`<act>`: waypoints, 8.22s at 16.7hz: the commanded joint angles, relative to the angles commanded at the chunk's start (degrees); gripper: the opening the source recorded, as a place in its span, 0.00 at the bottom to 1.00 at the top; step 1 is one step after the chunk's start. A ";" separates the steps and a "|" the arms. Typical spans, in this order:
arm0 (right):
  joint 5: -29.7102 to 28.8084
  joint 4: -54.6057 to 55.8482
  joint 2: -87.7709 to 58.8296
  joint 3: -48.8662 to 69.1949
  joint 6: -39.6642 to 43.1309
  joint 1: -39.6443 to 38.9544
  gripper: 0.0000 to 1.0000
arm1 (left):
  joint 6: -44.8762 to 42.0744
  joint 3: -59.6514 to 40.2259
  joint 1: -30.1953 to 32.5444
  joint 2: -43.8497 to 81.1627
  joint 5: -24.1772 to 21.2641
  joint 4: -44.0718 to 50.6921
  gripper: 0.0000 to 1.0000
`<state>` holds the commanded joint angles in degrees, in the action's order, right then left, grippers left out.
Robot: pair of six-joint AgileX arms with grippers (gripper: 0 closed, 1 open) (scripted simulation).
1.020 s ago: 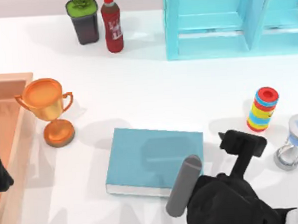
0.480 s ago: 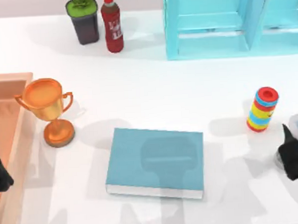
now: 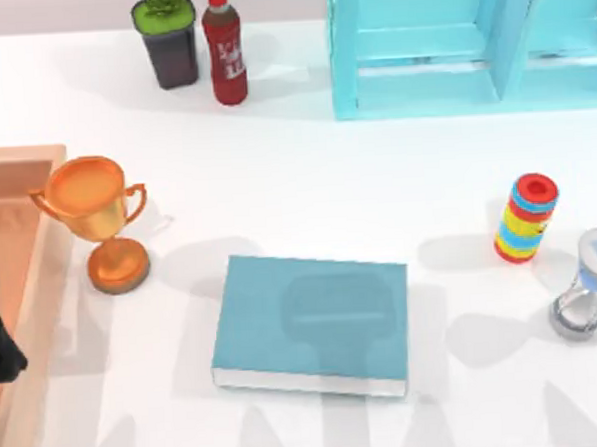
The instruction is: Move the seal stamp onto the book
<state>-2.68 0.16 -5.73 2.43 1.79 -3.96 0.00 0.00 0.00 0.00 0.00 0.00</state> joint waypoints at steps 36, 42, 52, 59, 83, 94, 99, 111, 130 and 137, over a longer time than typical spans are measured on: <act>2.68 -0.16 5.74 -2.43 -1.79 3.96 1.00 | -16.50 -87.13 -15.16 105.92 -0.16 70.26 1.00; 2.68 -0.16 5.74 -2.43 -1.79 3.96 1.00 | -16.62 -87.68 -14.95 106.61 -0.15 70.71 1.00; 2.68 -0.16 5.74 -2.43 -1.79 3.96 1.00 | -16.84 -74.83 -15.34 111.84 -0.20 52.37 1.00; 2.68 -0.16 5.74 -2.43 -1.79 3.96 1.00 | -16.90 -72.47 -15.39 112.82 -0.20 49.42 0.92; 2.68 -0.16 5.74 -2.43 -1.79 3.96 1.00 | -16.05 -73.70 -15.00 111.63 -0.17 51.24 0.00; 2.68 -0.16 5.74 -2.43 -1.79 3.96 1.00 | -0.10 -90.67 -0.62 101.94 -0.21 72.94 0.00; 2.68 -0.16 5.74 -2.43 -1.79 3.96 1.00 | 6.95 -95.25 8.15 103.69 -0.04 80.11 0.00; 2.68 -0.16 5.74 -2.43 -1.79 3.96 1.00 | 15.11 -99.77 16.36 106.10 1.24 76.84 0.00; 2.68 -0.16 5.74 -2.43 -1.79 3.96 1.00 | 43.03 -96.64 44.62 118.70 0.00 67.51 0.00; 2.68 -0.16 5.74 -2.43 -1.79 3.96 1.00 | 43.12 -97.09 44.76 118.70 -0.04 68.15 0.15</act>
<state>0.00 0.00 0.00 0.00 0.00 0.00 43.12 -97.09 44.76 118.70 -0.04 68.15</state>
